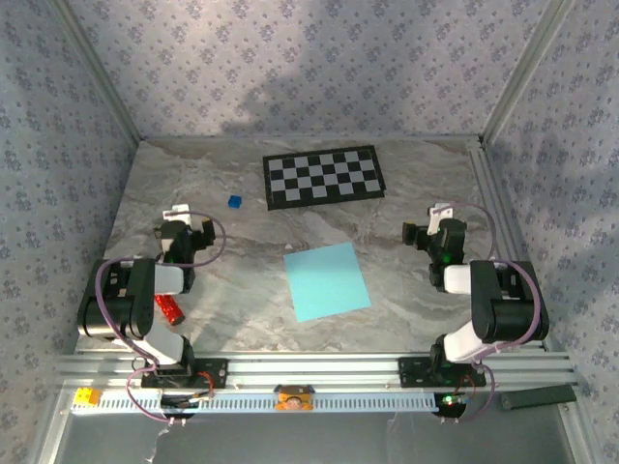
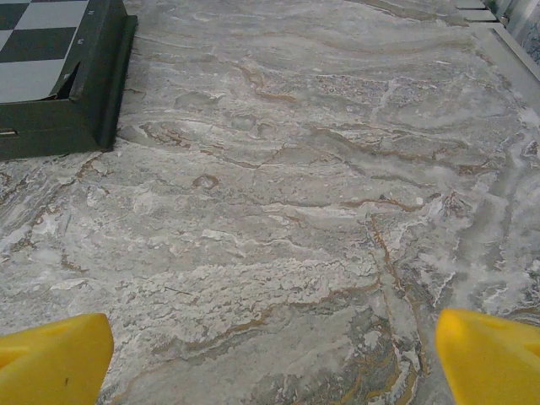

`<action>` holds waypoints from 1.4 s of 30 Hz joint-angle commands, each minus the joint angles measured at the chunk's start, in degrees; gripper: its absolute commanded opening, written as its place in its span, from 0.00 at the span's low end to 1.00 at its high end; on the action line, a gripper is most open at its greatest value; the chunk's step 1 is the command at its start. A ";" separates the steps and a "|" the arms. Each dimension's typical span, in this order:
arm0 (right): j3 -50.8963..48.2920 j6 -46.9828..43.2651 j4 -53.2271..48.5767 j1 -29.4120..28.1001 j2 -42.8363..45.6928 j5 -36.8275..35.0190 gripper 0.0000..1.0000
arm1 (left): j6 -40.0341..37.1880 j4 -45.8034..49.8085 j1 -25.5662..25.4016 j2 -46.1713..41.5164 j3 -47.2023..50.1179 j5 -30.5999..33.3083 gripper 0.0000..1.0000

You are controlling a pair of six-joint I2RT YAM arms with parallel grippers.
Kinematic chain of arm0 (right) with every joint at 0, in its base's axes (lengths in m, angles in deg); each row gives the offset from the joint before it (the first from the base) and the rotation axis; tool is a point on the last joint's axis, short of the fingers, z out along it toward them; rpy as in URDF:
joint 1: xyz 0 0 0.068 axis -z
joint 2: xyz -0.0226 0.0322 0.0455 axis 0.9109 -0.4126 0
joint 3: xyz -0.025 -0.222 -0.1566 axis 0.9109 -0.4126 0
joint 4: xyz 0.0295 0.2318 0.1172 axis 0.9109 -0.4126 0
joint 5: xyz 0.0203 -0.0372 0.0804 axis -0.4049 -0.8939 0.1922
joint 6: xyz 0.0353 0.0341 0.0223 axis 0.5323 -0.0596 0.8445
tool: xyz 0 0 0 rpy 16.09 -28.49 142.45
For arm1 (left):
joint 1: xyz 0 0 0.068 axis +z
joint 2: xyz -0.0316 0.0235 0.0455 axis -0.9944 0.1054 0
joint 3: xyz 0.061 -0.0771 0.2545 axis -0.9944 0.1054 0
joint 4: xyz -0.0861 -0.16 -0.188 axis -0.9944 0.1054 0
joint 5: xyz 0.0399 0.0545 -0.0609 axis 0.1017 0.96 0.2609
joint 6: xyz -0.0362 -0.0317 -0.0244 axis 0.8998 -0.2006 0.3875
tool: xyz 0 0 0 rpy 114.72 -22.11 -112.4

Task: Fold a paper plane with a square sheet of paper (pick it up from the middle)
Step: Move the square sheet of paper to the center of the table.

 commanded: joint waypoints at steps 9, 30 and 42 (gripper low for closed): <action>1.17 0.16 0.42 0.16 -0.04 0.10 1.00 | 0.17 -1.07 0.11 -0.43 -0.94 -0.52 1.00; 1.16 0.26 0.44 0.29 -0.03 0.37 1.00 | 0.21 -1.13 0.11 -0.46 -0.90 -0.52 1.00; 0.37 -0.63 1.43 -0.55 0.35 -0.12 1.00 | -3.34 -4.56 -1.20 -1.69 1.51 -5.35 1.00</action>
